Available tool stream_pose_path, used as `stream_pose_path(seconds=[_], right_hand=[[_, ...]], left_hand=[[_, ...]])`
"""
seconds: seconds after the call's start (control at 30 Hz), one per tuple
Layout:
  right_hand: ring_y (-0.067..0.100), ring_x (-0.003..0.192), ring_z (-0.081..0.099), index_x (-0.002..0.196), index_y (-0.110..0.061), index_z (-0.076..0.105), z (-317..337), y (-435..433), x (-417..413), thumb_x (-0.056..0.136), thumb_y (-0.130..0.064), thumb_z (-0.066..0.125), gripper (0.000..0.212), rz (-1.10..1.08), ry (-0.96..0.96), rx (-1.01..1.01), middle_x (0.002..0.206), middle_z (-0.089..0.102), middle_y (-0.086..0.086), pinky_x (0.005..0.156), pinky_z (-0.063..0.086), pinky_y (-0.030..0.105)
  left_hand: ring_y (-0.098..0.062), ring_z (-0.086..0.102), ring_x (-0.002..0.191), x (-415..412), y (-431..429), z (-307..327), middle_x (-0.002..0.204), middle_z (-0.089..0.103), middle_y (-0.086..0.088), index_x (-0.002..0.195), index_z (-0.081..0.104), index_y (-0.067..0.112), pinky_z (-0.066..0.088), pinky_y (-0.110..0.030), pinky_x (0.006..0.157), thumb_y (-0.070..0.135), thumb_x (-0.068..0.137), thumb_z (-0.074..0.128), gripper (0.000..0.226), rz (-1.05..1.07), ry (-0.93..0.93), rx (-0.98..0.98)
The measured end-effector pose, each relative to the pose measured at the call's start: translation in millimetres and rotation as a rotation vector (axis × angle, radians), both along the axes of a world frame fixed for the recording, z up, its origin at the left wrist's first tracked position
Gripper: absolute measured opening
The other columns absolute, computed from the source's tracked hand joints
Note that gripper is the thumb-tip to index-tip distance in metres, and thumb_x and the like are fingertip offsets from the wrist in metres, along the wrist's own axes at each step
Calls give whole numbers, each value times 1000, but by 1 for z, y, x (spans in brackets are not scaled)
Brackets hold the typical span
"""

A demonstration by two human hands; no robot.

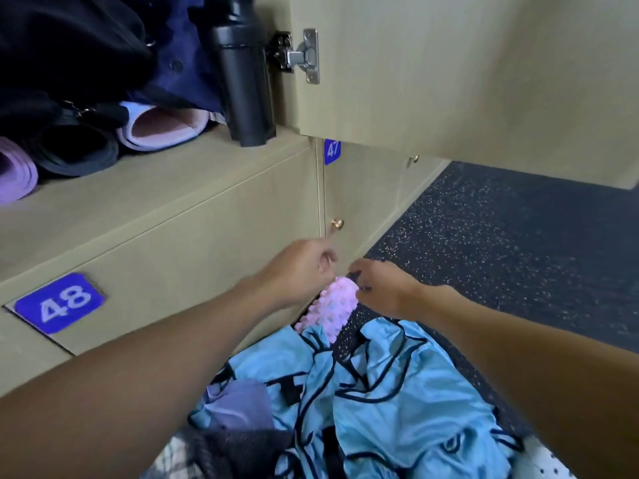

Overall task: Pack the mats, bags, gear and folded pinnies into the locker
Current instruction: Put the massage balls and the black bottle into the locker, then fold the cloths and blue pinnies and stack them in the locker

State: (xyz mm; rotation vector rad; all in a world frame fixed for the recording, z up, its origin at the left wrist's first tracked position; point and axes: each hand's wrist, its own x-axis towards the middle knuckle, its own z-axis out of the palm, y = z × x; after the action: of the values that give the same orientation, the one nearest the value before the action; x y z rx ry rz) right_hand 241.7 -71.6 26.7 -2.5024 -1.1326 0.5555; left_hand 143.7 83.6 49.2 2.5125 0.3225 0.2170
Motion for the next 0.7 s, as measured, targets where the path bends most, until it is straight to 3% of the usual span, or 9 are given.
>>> stream_pose_path(seconds=[0.1,0.2,0.3,0.4,0.47,0.5,0.57,0.63,0.7], right_hand=[[25,105,60,134,-15,52,-45,-27,-15,91,-14,54,43,-29,86,-112,119,66,8,83,46,27],[25,109,60,128,-14,57,-87,-45,-43,91,-23,61,39,-18,164,-178,120,65,8,82,44,26],[25,112,60,125,-22,57,-124,-56,-69,87,-33,62,40,-5,250,-212,120,63,4,91,48,31],[26,119,57,125,-35,51,-143,-61,-85,82,-45,52,45,-38,262,-204,124,61,0,103,43,40],[25,128,50,140,-33,43,-147,-60,-89,88,-39,53,54,-62,227,-244,133,56,0,109,33,42],[25,127,49,138,-30,45,-147,-59,-90,90,-34,53,48,-65,214,-250,130,57,0,106,31,42],[26,114,54,108,-26,57,-144,-57,-91,92,-25,51,17,-65,160,-250,108,61,2,95,32,40],[27,103,55,85,-22,54,-131,-58,-90,93,-22,47,10,-88,124,-217,92,57,1,87,32,37],[26,105,55,90,-22,56,-111,-60,-87,92,-24,49,8,-127,114,-144,95,57,0,87,34,36]], left_hand=[[-27,64,85,-23,-9,-67,89,67,-3,98,65,20,52,-34,80,23,88,67,10,-82,346,24],[-20,60,90,-50,-24,-110,109,69,-7,115,65,15,47,-27,80,32,91,69,30,-109,547,10],[-18,56,97,-69,-48,-140,113,62,-3,128,59,21,43,-26,83,37,90,70,43,-128,598,-112],[-20,58,89,-76,-67,-162,97,59,-6,138,52,23,44,-29,79,34,89,72,54,-115,553,-217],[-24,59,78,-75,-72,-173,86,60,-13,126,62,18,45,-31,70,37,87,75,45,-76,536,-220],[-25,58,72,-74,-73,-176,81,59,-16,112,68,14,44,-33,67,36,87,76,34,-51,510,-231],[-20,50,63,-73,-74,-177,71,56,-10,81,69,13,40,-30,63,22,86,77,13,6,438,-280],[-17,44,61,-68,-73,-170,65,53,-6,67,63,21,34,-29,61,11,84,75,24,60,345,-313],[-16,40,59,-60,-72,-145,62,48,-4,65,60,26,30,-28,59,5,83,74,31,78,240,-316]])
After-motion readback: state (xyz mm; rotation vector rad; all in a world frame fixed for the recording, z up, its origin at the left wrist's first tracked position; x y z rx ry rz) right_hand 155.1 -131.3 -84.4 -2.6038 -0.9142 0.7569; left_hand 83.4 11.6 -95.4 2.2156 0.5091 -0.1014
